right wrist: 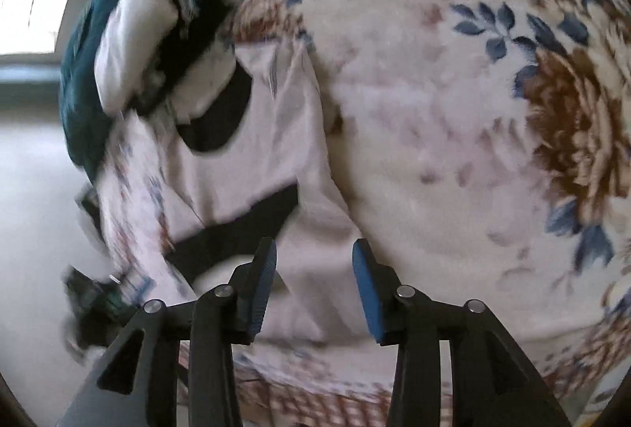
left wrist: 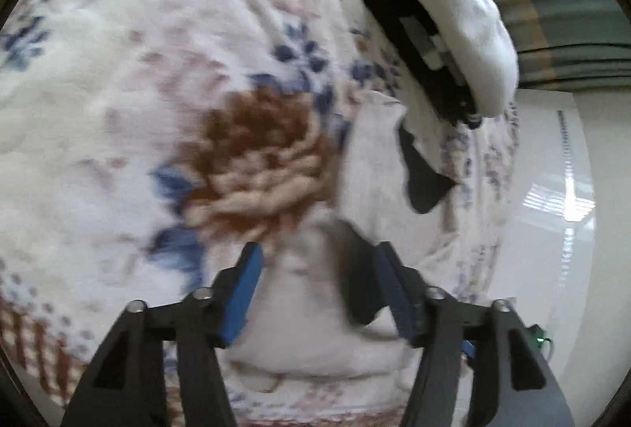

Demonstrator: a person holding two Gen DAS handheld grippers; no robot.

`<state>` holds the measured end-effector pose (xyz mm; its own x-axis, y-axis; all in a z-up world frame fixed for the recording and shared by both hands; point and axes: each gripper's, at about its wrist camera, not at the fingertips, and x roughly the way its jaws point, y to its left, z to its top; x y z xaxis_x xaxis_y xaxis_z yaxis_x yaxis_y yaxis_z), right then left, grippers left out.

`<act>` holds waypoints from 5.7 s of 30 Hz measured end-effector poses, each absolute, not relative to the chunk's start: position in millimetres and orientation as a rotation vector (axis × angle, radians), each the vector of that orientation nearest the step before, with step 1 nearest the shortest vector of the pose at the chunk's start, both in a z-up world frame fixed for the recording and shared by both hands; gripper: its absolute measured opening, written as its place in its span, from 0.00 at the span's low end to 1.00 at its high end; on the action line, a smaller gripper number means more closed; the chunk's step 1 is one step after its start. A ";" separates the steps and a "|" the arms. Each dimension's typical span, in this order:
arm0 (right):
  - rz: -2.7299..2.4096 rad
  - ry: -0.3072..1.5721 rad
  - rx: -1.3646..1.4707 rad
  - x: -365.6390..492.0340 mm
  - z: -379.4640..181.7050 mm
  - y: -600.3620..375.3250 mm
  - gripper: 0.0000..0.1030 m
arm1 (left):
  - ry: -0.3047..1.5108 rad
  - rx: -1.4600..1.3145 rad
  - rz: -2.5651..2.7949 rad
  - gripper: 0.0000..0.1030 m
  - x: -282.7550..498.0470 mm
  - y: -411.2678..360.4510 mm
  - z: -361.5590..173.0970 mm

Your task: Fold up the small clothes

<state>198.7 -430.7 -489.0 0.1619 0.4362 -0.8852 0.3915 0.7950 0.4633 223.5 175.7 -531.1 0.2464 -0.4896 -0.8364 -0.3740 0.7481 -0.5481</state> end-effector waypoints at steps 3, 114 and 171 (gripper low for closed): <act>0.039 1.490 0.585 189.8 -499.9 -412.2 0.41 | 1.383 -0.632 -0.081 0.56 214.0 160.1 -536.7; 0.065 1.641 0.386 119.8 -527.7 -353.3 0.35 | 1.600 -0.585 -0.263 0.56 155.6 136.5 -534.9; -0.004 1.485 1.153 161.1 -600.3 -416.7 0.61 | 1.501 -0.906 -0.343 0.64 207.7 162.0 -597.7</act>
<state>161.1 -416.7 -600.2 0.1865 0.6295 -0.7543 0.6340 0.5094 0.5819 207.7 162.0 -597.7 0.0981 -0.7045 -0.7029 -0.3299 0.6433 -0.6909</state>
